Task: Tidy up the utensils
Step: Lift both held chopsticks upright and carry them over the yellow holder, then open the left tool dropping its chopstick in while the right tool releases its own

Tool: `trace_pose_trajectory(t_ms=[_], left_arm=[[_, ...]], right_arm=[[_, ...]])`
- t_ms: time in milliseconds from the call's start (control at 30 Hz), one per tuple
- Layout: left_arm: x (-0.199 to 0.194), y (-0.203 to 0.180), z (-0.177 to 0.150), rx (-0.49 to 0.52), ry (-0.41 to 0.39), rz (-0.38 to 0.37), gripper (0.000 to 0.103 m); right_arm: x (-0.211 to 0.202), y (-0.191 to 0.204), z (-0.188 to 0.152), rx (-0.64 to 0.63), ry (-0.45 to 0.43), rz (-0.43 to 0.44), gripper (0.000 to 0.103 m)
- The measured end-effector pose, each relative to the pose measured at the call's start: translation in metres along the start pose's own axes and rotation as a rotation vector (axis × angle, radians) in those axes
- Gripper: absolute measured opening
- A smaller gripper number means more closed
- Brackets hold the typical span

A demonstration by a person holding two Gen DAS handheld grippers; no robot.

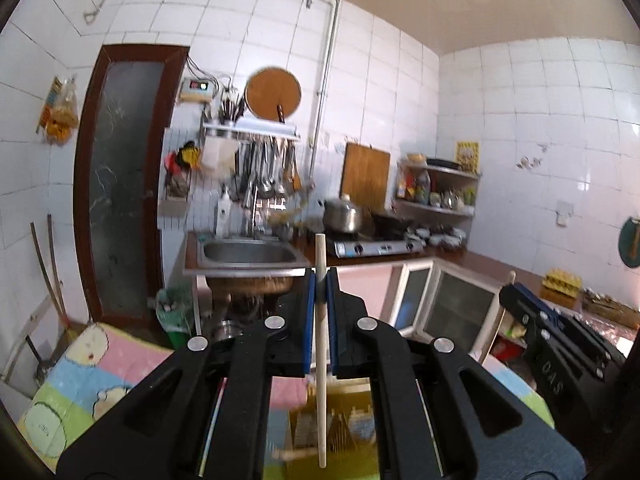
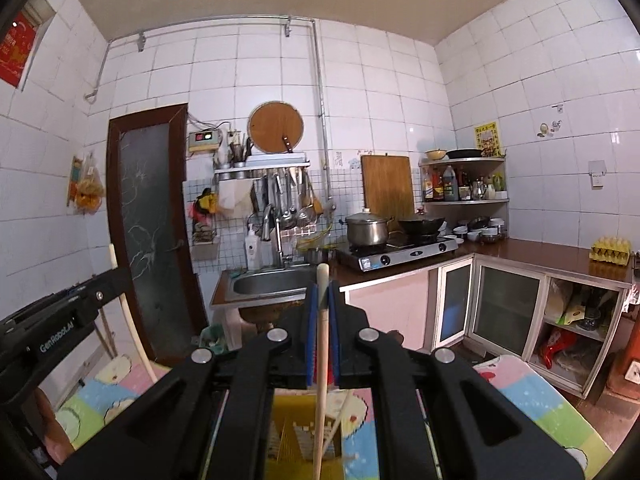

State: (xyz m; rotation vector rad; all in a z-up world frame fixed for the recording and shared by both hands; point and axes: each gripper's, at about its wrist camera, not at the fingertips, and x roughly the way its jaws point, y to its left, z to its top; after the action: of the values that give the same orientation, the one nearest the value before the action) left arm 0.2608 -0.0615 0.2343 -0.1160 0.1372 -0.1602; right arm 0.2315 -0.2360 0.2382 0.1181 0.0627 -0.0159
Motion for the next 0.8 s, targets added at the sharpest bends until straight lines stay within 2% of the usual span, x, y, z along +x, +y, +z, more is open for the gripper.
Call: trace_pose_trajectory(t_ms=[200,333,567,667,733,800], left_arm=[[0.031,-0.013,-0.017,0.07,-0.071,0.036,0.004],[0.057,-0.005,-0.04,0.055,-0.015,0.041,0.004],[0.089,0.016,-0.08,0.029,0.11,0.047,0.004],[0.094,0.027,-0.087,-0.012,0.169,0.041,0.005],[0.089,0.03,-0.084,-0.012,0.174,0.05,0.005],[0.08,0.032,-0.078,-0.001,0.172,0.057,0.015]], right_arm=[[0.024,0.001,-0.004,0.013,-0.06,-0.036,0.006],[0.042,0.0,-0.02,0.012,-0.055,-0.046,0.006],[0.068,-0.006,-0.073,-0.025,0.092,-0.035,0.006],[0.07,-0.014,-0.082,-0.007,0.14,-0.031,0.007],[0.068,-0.018,-0.082,0.0,0.165,-0.02,0.007],[0.063,-0.019,-0.079,-0.005,0.165,-0.029,0.008]])
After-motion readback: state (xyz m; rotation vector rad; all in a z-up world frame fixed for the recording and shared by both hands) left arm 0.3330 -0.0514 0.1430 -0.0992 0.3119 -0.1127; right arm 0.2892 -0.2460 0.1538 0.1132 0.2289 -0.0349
